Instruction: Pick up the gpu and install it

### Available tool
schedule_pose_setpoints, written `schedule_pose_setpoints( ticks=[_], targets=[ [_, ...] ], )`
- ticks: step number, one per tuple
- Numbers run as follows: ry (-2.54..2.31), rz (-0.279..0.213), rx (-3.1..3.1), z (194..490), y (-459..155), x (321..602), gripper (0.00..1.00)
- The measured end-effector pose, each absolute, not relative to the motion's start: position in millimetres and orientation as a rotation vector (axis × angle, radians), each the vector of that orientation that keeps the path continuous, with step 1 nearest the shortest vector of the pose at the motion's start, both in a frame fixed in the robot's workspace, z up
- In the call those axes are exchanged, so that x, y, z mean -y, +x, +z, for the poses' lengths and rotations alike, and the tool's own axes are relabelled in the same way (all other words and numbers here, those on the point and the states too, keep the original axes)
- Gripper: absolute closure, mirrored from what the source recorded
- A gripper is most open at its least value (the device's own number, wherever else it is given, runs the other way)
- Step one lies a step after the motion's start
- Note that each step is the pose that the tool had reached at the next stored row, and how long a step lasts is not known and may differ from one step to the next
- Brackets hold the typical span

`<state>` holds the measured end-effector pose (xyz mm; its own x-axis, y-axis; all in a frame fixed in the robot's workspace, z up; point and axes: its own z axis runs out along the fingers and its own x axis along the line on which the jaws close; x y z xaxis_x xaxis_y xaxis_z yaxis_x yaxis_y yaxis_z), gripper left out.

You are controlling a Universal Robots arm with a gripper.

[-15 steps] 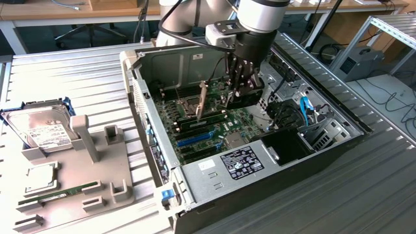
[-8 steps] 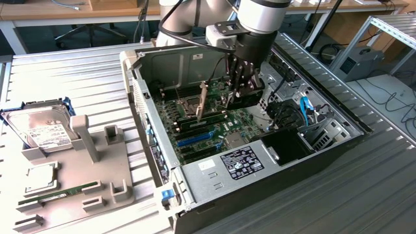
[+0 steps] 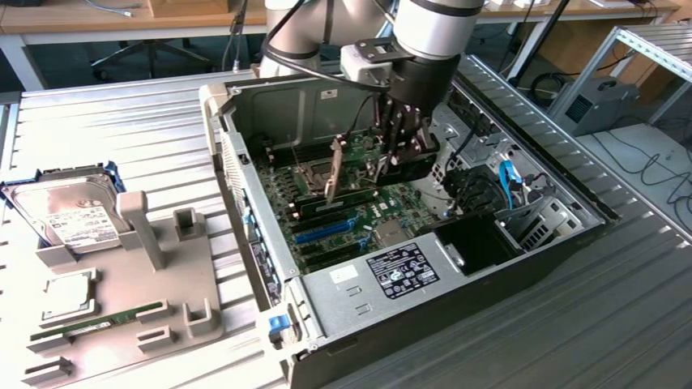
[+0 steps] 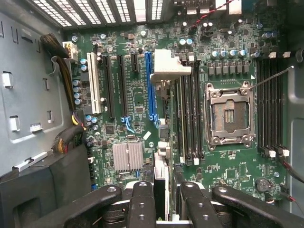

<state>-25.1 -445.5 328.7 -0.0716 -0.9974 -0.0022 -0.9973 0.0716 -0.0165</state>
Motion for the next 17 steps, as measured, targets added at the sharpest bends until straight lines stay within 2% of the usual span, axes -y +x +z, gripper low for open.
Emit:
schedule_pose_setpoints(
  ticks=[17],
  targets=[
    [-2.132,-0.016,-2.29,321.7,-43.6,459.3,0.74]
  ],
)
